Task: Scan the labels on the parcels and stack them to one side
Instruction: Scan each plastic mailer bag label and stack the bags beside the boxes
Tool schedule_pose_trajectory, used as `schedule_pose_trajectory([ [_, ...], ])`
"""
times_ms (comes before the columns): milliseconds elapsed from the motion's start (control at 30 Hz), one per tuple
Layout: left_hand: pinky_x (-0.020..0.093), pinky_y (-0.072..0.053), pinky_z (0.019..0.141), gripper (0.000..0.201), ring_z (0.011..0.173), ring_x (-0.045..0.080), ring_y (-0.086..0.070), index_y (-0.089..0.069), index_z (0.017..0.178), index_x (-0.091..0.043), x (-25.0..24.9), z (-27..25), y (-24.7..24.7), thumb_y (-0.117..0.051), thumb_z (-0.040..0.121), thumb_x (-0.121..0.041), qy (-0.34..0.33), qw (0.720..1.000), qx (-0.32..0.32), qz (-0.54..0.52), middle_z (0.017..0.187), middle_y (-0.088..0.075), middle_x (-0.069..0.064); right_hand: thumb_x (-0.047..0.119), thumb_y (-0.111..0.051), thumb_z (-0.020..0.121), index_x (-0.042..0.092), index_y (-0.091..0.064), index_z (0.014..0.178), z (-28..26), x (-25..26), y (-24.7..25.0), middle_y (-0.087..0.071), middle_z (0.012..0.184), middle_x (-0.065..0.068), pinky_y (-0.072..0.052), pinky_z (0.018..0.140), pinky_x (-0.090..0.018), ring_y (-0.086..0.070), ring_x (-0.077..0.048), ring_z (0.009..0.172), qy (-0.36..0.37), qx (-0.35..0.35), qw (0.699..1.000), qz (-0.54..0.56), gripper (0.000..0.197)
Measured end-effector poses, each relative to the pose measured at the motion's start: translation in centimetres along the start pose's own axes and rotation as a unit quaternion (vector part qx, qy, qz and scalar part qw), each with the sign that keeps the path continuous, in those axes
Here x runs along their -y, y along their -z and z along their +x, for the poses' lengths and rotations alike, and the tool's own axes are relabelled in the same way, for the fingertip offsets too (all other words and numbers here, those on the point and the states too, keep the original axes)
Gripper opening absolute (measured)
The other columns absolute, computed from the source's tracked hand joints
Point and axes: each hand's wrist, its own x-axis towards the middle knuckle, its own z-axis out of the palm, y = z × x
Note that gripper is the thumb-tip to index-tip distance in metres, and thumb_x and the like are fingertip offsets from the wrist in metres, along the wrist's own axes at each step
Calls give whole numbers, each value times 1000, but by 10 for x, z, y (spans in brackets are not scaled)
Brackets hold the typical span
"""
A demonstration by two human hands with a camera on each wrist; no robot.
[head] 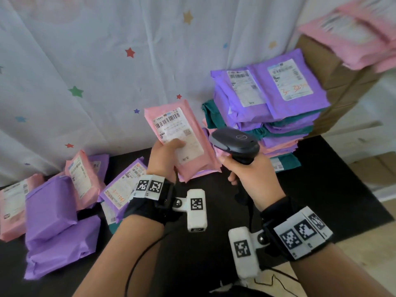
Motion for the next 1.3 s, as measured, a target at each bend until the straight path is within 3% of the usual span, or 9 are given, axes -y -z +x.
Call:
schedule_pose_trajectory([
  [167, 61, -50, 86, 37, 101, 38, -66, -58, 109, -9, -27, -2, -69, -64, 75, 4, -33, 998, 55, 3, 111, -69, 12, 32, -78, 79, 15, -70, 88, 16, 7, 47, -66, 56, 2, -51, 49, -23, -62, -8, 50, 19, -51, 998, 9, 20],
  [333, 38, -58, 80, 27, 91, 22, -69, -61, 109, -9, -49, 8, -143, -64, 84, -1, -116, 987, 56, 93, 114, -69, 8, 22, -78, 82, 6, -70, 80, 33, 8, 85, -62, 49, 0, -45, 47, -21, -56, -9, 44, 26, -80, 996, 22, 19],
  [400, 37, -56, 85, 30, 96, 23, -68, -60, 113, -7, -54, 18, -172, -65, 84, -2, -143, 977, 46, 150, 116, -67, 10, 19, -78, 82, 3, -70, 82, 40, 7, 99, -62, 49, -2, -47, 49, -23, -56, -10, 45, 31, -92, 995, 28, 18],
  [500, 33, -50, 93, 44, 109, 25, -62, -53, 124, -3, -52, 35, -206, -67, 83, -8, -175, 952, 24, 249, 123, -63, 10, 14, -78, 83, 3, -71, 82, 49, 5, 118, -60, 48, 0, -49, 48, -23, -55, -10, 43, 35, -97, 994, 45, 12],
  [633, 26, -48, 82, 49, 109, 24, -61, -47, 125, -9, -41, 50, -232, -70, 82, -16, -202, 920, -15, 337, 124, -61, 7, 14, -77, 83, 14, -71, 83, 59, 3, 137, -63, 50, 5, -48, 48, -19, -56, -7, 43, 35, -86, 995, 46, 6],
  [800, 38, -40, 100, 75, 121, 31, -44, -36, 138, -10, -27, 53, -233, -75, 76, -26, -307, 822, -86, 471, 133, -42, 14, 17, -77, 84, 12, -71, 93, 65, 0, 141, -64, 53, 10, -48, 49, -18, -58, -4, 46, 32, -80, 996, 32, 12],
  [867, 38, -36, 102, 83, 124, 32, -39, -30, 143, -10, -25, 53, -229, -75, 76, -32, -328, 801, -91, 492, 136, -39, 15, 18, -77, 84, 12, -71, 94, 67, 0, 139, -64, 53, 9, -49, 52, -20, -58, -5, 47, 29, -79, 996, 26, 12],
  [1067, 42, -35, 104, 66, 124, 32, -38, -45, 136, -15, -28, 55, -209, -48, 88, -60, -256, 757, -59, 598, 136, -44, 13, 19, -76, 85, 10, -71, 95, 63, 4, 123, -65, 60, -4, -52, 56, -25, -59, -11, 53, 23, -78, 996, 24, 14],
  [1300, 41, -36, 105, 53, 125, 30, -41, -43, 137, -13, -33, 44, -192, -46, 95, -46, -302, 823, -31, 481, 138, -44, 13, 18, -76, 83, 6, -70, 87, 52, 7, 101, -65, 58, -6, -48, 50, -17, -58, -8, 49, 24, -98, 994, 30, 14],
])
